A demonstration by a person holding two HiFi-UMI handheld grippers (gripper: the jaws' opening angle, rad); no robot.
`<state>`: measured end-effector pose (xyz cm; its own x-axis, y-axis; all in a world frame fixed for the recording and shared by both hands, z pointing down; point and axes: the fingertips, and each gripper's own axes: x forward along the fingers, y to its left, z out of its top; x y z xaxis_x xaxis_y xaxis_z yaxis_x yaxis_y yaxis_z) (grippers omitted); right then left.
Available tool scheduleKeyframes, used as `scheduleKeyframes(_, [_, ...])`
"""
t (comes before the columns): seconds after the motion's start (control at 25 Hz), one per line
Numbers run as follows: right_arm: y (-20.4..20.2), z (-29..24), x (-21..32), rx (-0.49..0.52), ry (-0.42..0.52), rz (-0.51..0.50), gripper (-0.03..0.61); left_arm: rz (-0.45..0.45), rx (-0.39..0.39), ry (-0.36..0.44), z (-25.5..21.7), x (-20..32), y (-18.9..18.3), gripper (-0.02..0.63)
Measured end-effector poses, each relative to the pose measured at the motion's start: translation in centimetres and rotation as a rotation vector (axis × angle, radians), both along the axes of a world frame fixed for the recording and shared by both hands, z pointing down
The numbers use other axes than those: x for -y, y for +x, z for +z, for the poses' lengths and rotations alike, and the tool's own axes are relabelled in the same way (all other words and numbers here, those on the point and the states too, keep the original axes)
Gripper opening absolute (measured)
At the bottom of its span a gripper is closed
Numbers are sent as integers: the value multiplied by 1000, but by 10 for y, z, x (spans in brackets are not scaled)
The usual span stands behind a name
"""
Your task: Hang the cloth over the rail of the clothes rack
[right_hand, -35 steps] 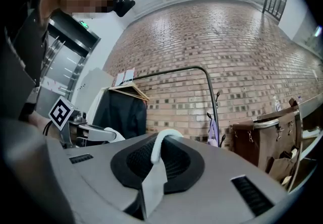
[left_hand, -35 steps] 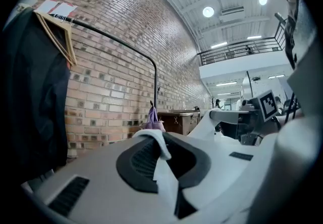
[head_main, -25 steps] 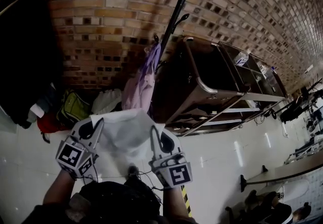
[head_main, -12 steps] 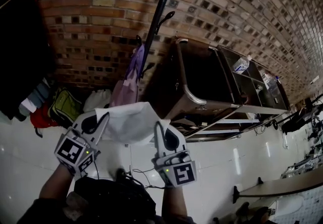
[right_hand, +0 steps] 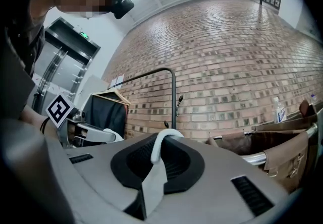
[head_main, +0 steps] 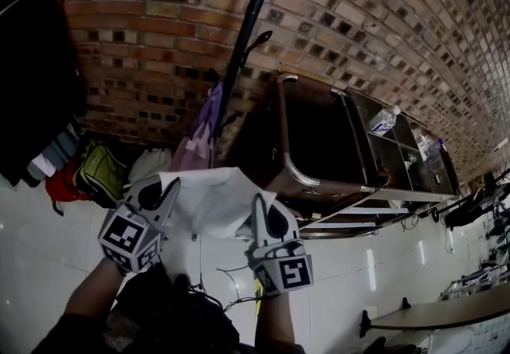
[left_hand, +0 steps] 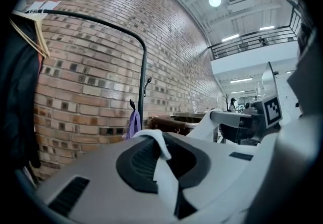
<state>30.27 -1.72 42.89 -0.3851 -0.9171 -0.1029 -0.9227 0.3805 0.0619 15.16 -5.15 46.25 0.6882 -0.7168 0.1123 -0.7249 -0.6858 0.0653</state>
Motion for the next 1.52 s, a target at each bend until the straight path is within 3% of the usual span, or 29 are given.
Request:
scheduleKeyframes(0.32, [-9, -25, 42, -99, -64, 97, 26, 89, 16, -64, -17, 46, 31, 26])
scheduleKeyframes(0.6, [-15, -84, 72, -136, 47, 138, 26, 241, -50, 57, -78, 79, 64, 26])
scheduleKeyframes(0.76, [-12, -104, 91, -156, 64, 169, 26, 254, -36, 150, -106, 98, 81, 26])
scheduleKeyframes(0.96, [9, -118, 117, -64, 34, 162, 26, 274, -42, 179, -127, 113, 109, 26])
scheduleKeyframes(1.16, [25, -141, 134, -95, 63, 130, 26, 293, -43, 171, -145, 126, 134, 26])
scheduleKeyframes(1.52, [65, -211, 199, -58, 99, 103, 26, 288, -30, 262, -218, 175, 185, 27])
